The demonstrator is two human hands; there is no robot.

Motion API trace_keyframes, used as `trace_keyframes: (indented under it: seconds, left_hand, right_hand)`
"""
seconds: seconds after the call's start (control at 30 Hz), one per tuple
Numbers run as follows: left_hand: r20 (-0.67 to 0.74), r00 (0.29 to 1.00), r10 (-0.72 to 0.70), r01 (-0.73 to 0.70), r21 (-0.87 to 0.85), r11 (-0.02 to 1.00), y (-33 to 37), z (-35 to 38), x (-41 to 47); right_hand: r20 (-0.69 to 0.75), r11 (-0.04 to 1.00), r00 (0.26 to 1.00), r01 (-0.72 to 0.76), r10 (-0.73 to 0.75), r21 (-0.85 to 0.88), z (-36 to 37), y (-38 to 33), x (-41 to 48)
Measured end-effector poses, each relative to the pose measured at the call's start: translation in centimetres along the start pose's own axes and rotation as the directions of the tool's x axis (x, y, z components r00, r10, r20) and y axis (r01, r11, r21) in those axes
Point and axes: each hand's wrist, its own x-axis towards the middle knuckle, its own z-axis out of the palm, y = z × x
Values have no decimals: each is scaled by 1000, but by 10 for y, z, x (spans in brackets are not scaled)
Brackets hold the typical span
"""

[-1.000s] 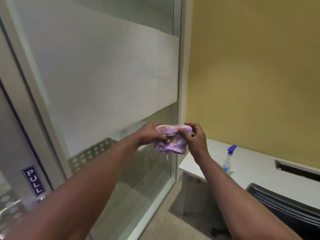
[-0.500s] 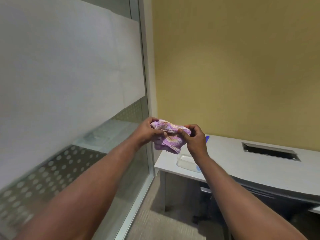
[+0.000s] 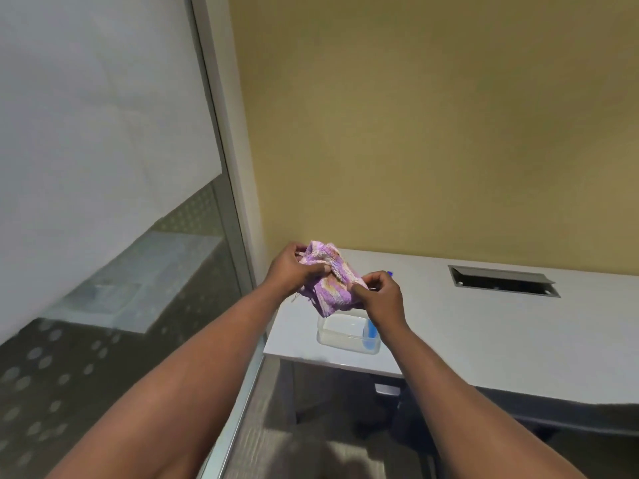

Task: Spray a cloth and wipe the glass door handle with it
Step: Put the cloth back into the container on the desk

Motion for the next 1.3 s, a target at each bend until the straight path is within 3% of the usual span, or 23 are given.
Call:
trace_keyframes:
  seconds: [0.23,0.43,0.6,0.8,0.9,1.0,1.13,1.3]
  left_hand:
    - [38,992,-122,107,278,955,-57,44,95]
    - [16,999,-37,21,579,815,-96,88,148]
    - [176,981,-81,-60,671,739,-124,119,186]
    - [381,915,-135,-174,673,719,-167,155,194]
    - [495,851,-175,-245,669,702,-187,168,192]
    - [548,820,-164,-301,658,690,-201,173,189]
    - [646,762,-47,-516,649,558,-216,174,185]
    - [691,710,-134,-585,685,436,-229,177,186]
  right_hand:
    - [-86,971,967,-239,241,31,39,73,71]
    - [-167,898,884,-439,436,23,64,138,111]
    - [-218,841,826,-540,520,-37,78,173,135]
    - [-236,743,748,-656,620,-129,88,205,148]
    - [-254,719,749,-660,611,-218,88,218,154]
    - [-182,694,734,-678,654,-241,87,228,154]
    - [-169,639,762,-624,625,-450,91,232,159]
    - [-90,587,784,-530,614,-612,92,235,163]
